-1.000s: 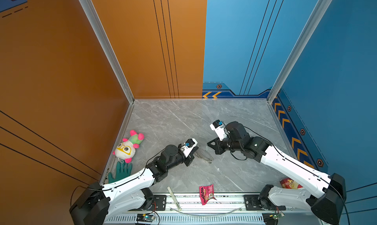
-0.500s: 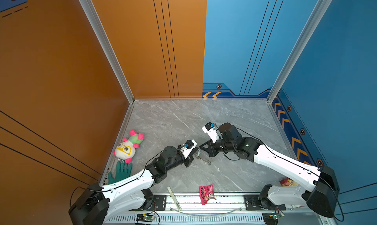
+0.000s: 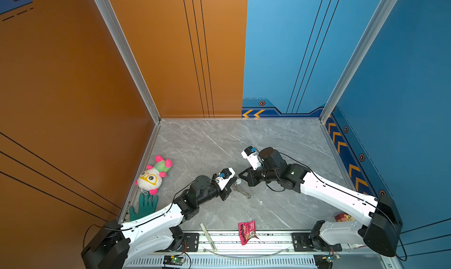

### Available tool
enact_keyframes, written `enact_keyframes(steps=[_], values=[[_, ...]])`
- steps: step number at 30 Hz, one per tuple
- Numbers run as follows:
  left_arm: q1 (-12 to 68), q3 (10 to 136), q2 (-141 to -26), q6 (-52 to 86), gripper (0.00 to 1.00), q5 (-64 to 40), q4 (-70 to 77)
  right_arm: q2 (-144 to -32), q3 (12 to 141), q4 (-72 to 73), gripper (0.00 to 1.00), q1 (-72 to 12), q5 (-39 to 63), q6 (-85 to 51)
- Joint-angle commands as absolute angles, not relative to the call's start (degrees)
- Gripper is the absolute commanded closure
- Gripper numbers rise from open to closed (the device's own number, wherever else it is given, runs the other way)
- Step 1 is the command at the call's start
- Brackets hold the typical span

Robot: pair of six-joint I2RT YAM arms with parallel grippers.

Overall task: Attach keys to a key ring
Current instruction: Insert the key into the keyring.

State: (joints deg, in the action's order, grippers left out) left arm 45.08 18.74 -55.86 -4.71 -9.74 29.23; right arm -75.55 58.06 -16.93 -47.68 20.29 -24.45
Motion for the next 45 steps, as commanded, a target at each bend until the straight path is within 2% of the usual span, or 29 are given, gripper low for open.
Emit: enact_keyframes(steps=[1, 45], values=[[45.3, 18.3, -54.9, -5.5, 1.0, -11.5, 31.6, -74.7, 57.1, -16.0, 1.0, -47.3, 17.8, -25.1], [45.3, 18.4, -55.8, -5.6, 1.0, -8.2, 32.0, -76.5, 59.9, -20.5, 1.0, -49.4, 11.7, -23.0]])
